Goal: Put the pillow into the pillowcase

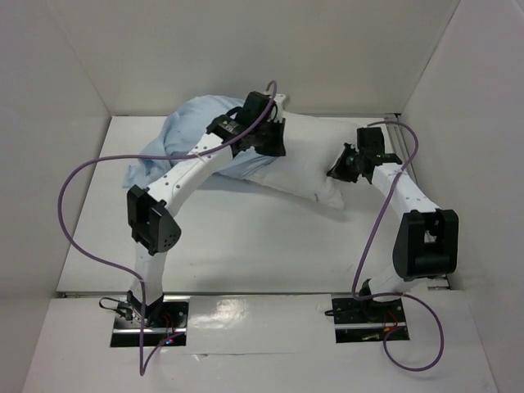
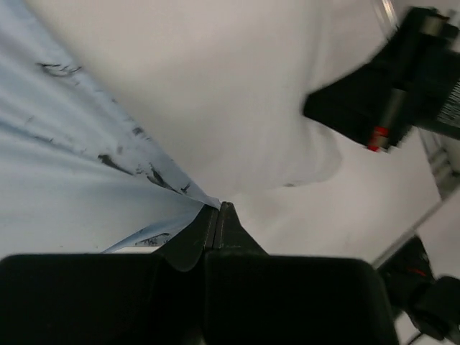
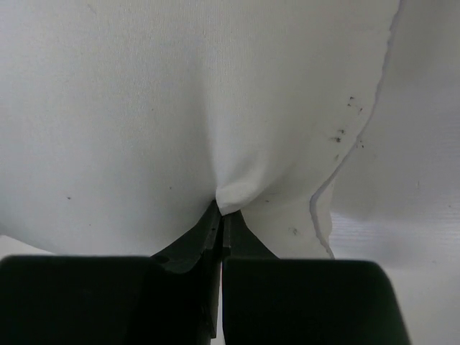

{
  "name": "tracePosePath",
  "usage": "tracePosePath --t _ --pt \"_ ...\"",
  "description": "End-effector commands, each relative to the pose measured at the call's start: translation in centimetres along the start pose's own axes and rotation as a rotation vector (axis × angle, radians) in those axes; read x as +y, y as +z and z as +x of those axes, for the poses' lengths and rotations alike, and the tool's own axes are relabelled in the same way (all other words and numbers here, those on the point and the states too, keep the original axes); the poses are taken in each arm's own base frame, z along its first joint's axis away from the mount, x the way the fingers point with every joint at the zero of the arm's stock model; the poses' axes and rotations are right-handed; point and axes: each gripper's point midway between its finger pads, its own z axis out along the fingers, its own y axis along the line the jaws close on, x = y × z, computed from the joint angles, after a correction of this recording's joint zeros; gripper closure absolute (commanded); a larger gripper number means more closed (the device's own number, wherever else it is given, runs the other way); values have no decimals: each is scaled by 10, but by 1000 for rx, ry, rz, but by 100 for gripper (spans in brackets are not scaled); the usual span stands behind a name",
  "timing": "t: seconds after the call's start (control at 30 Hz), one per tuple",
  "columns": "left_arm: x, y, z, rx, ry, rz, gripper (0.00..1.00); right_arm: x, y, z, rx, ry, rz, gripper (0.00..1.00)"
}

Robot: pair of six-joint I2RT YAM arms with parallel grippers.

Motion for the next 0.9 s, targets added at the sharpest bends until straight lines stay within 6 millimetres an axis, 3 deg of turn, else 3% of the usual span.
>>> tracePosePath --t 0.0,0.03,0.13,0.3,0.37,0.4,0.47,0.5,0.57,0.6,0.7,0.73,0.77,0.8,0.87 --pt "-95 -26 -11 9 22 381 100 47 -11 4 -16 -9 -165 100" --pt "-104 -30 -11 11 31 409 100 48 -15 0 -34 -12 -162 100" --pt "-98 -39 -18 -19 28 392 100 53 -24 -6 -68 -12 -157 100" --pt "-47 -43 -46 -80 -41 301 100 52 -26 -3 -83 7 -168 100" --pt "-41 -36 -54 -87 -72 306 100 65 -26 -6 -86 15 -207 100" --pt "-48 -43 -65 -113 -76 328 100 67 -26 -10 -91 13 -211 100" --pt "-69 -48 -71 -119 -70 404 100 92 -28 -14 -92 2 -263 100" --pt "-97 -50 -67 -114 -36 461 100 102 -31 -15 -102 -13 -285 100" --pt "-121 -52 -61 -116 21 499 100 121 -31 -8 -90 -5 -324 100" --pt "-122 -48 -57 -112 33 489 100 121 -31 -8 -88 7 -325 100" --pt "-76 -32 -52 -89 -16 369 100 127 -30 5 -71 21 -345 100" --pt "-52 -41 -64 -117 -41 335 93 126 -32 14 -68 28 -342 100" --pt "-38 -44 -64 -113 -38 310 59 125 -33 15 -71 40 -348 100" --pt "-26 -45 -61 -101 -44 288 43 123 -32 21 -67 38 -340 100" --pt "-11 -68 -67 -133 -18 243 25 120 -32 25 -65 47 -339 100"
